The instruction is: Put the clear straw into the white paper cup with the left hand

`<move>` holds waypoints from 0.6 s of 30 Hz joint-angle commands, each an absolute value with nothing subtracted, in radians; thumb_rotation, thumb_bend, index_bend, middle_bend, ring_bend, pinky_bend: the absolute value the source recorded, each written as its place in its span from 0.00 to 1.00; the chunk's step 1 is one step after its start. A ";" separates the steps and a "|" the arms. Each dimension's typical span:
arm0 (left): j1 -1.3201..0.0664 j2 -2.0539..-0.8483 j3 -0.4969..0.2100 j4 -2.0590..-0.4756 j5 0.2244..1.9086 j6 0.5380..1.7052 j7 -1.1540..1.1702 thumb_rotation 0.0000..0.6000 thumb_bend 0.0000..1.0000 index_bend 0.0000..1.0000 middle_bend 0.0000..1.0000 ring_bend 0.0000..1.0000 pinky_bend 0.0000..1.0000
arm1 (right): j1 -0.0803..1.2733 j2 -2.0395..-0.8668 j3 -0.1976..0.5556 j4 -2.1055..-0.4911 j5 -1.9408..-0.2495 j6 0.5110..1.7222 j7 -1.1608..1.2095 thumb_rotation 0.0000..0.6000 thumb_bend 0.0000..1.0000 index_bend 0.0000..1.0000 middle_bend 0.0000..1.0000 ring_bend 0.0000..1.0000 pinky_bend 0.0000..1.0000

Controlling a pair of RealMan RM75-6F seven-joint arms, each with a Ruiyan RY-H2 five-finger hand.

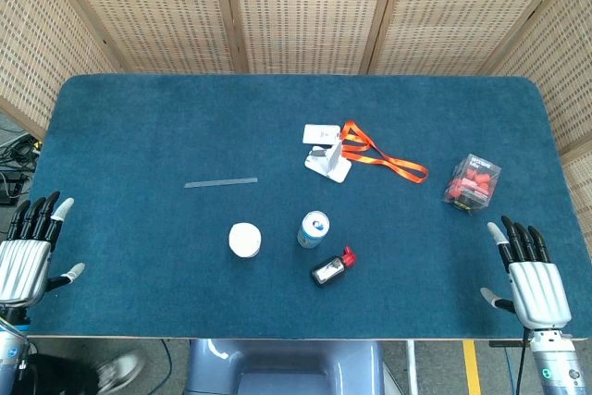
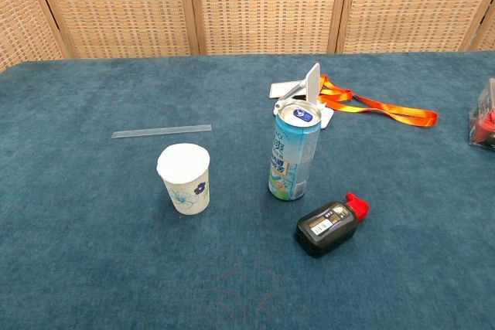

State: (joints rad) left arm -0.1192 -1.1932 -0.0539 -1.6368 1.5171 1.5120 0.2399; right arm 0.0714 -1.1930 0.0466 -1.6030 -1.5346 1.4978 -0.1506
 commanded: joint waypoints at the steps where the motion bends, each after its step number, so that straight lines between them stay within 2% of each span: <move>1: -0.119 -1.194 -0.053 -1.636 1.517 1.511 0.240 1.00 0.01 0.00 0.00 0.00 0.00 | 0.071 -1.193 0.047 -1.603 -1.535 1.498 -0.151 1.00 0.06 0.04 0.00 0.00 0.00; 18: -0.128 -1.197 -0.055 -1.631 1.509 1.493 0.238 1.00 0.01 0.00 0.00 0.00 0.00 | 0.071 -1.192 0.054 -1.598 -1.530 1.502 -0.141 1.00 0.06 0.04 0.00 0.00 0.00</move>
